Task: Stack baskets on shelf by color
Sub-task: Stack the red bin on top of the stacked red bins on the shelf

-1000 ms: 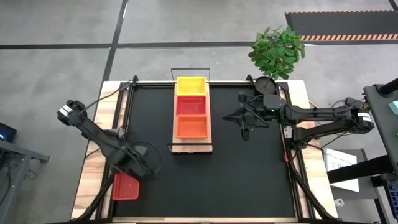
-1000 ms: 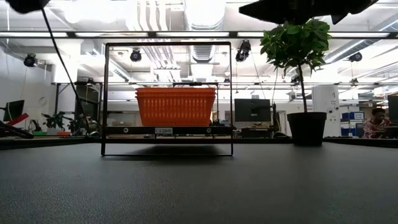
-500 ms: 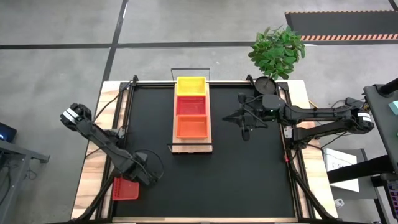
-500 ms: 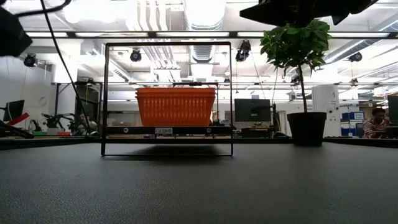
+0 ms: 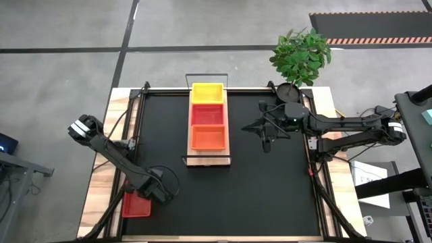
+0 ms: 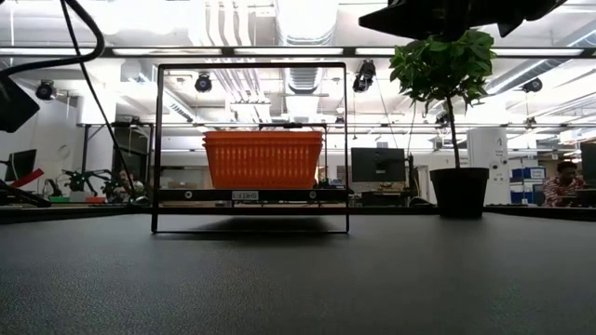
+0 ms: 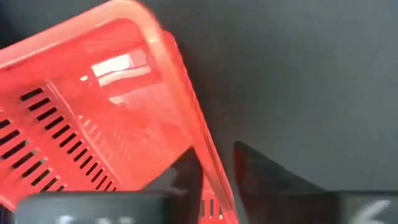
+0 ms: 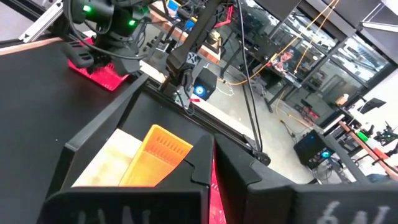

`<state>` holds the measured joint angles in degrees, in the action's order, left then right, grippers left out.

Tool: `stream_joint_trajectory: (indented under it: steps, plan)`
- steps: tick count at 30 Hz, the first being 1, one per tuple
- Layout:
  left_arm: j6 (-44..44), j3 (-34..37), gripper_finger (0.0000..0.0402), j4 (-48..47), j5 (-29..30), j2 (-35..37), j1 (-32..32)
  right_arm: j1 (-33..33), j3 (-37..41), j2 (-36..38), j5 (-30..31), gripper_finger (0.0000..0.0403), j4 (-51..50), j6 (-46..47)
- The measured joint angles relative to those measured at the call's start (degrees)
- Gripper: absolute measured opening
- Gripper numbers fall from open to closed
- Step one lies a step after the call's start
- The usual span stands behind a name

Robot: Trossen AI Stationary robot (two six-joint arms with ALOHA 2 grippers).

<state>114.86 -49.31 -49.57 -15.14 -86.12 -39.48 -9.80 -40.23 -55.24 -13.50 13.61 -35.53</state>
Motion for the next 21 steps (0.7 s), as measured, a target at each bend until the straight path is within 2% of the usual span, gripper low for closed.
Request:
stream_joint_trajectory:
  steps: [3, 10, 12, 17, 21]
  plan:
    - [-0.9, -0.6, 0.0016, -0.8, -0.2, 0.0, 0.0, 0.0, 0.0, 0.0, 0.0, 0.0009, 0.0, 0.0]
    - [-4.5, -5.8, 0.0001, -9.6, -1.2, 0.8, 0.2, 0.0, 0.0, 0.0, 0.0, 0.0009, 0.0, 0.0]
    - [-8.7, -8.4, 0.0001, -10.4, -1.7, 1.5, 0.2, 0.0, 0.0, 0.0, 0.0, 0.0009, 0.0, 0.1]
    - [-26.4, -18.7, 0.0, -9.7, -1.5, 2.0, 0.2, 0.0, 0.0, 0.0, 0.0, 0.0009, -0.1, 0.2]
    - [-33.2, -27.8, 0.0, -11.4, 4.7, 2.7, 0.5, 0.0, 0.0, 0.0, 0.0, 0.0009, -0.1, 0.4]
